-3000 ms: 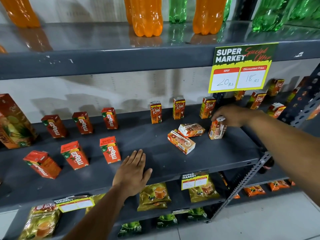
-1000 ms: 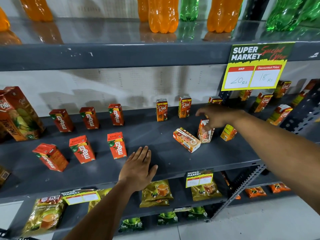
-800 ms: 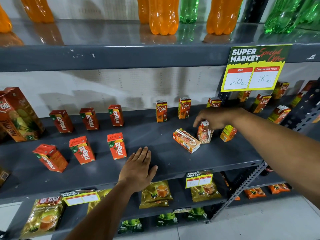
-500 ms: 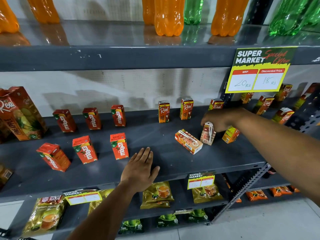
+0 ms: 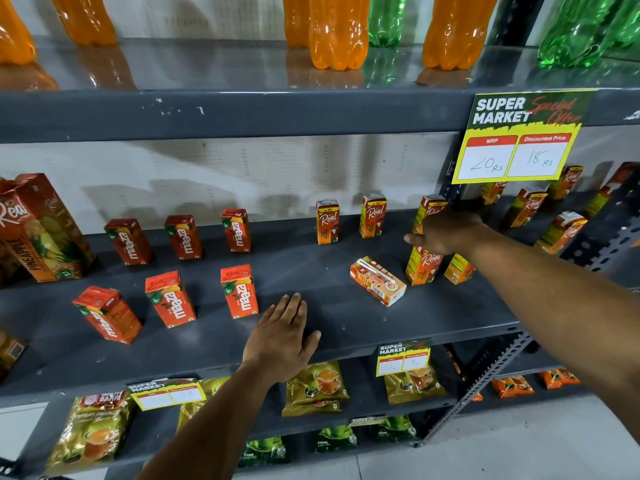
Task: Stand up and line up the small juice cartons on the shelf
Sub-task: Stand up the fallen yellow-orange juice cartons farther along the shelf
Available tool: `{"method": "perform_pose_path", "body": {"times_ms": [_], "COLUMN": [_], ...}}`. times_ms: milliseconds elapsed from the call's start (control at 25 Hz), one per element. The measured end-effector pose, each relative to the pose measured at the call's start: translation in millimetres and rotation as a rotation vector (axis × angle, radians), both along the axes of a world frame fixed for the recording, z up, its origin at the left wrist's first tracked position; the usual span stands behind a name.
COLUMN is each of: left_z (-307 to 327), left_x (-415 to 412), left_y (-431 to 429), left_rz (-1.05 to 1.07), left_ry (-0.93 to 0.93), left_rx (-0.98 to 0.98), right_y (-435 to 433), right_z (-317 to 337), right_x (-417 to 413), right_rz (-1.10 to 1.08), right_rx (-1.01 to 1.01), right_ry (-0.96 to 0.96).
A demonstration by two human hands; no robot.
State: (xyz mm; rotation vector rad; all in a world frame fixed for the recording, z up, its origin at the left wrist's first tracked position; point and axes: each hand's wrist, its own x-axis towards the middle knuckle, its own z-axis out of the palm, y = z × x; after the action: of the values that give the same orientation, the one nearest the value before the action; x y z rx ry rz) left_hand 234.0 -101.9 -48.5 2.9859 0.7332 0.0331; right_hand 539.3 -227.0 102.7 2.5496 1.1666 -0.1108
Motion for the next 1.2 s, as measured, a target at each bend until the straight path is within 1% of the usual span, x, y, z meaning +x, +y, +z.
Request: {"method": "perform_pose_path", "body": {"times_ms": [120,200,280,360,400,480,600,680,960,1120,1200], "left_z": [0,-1,-2,-2,-2,-1,1,0,-1,-1,-1], "left_x": [1,1,1,1,1,1,0,0,1,1,1], "left_y": [0,0,1,1,1,1,1,0,1,1,1], "left_rz": [-0.001,0.001,0.002,-0.001,-0.003,-0.005,-0.005,-0.002,-0.003,0.0,-0.001], "left_ry": [0.004,0.011,0.011,0.012,0.012,0.004,0.013,0.018,0.015,0.02,0.022], "left_rx": [-0.005,-0.001,-0.001,0.001,0.001,0.0,-0.004,-0.006,0.003,-0.004,-0.008], "right_y": [0,0,5,17,25,41,55,58,60,58,57], "right_z": [-1,1,4,4,2,-11,-39,-51,-43,-42,-42], "right_x": [-2,-6,-14,-30,-39,-55,-76,-83,-71,-64,-62], "right_rz": [-0.057,-0.045,0.062,0.174,0.207,0.205,0.067,0.018,-0.06,-0.044,0.001], "right_rx": [0.026,0.091,0.218,0.273,0.267,0.252,0.217,0.18,0.178,0.168,0.146], "right_ry": [-0.013,-0.034,-0.026,0.073,0.11,0.126,0.219,0.266,0.366,0.373,0.375]}}
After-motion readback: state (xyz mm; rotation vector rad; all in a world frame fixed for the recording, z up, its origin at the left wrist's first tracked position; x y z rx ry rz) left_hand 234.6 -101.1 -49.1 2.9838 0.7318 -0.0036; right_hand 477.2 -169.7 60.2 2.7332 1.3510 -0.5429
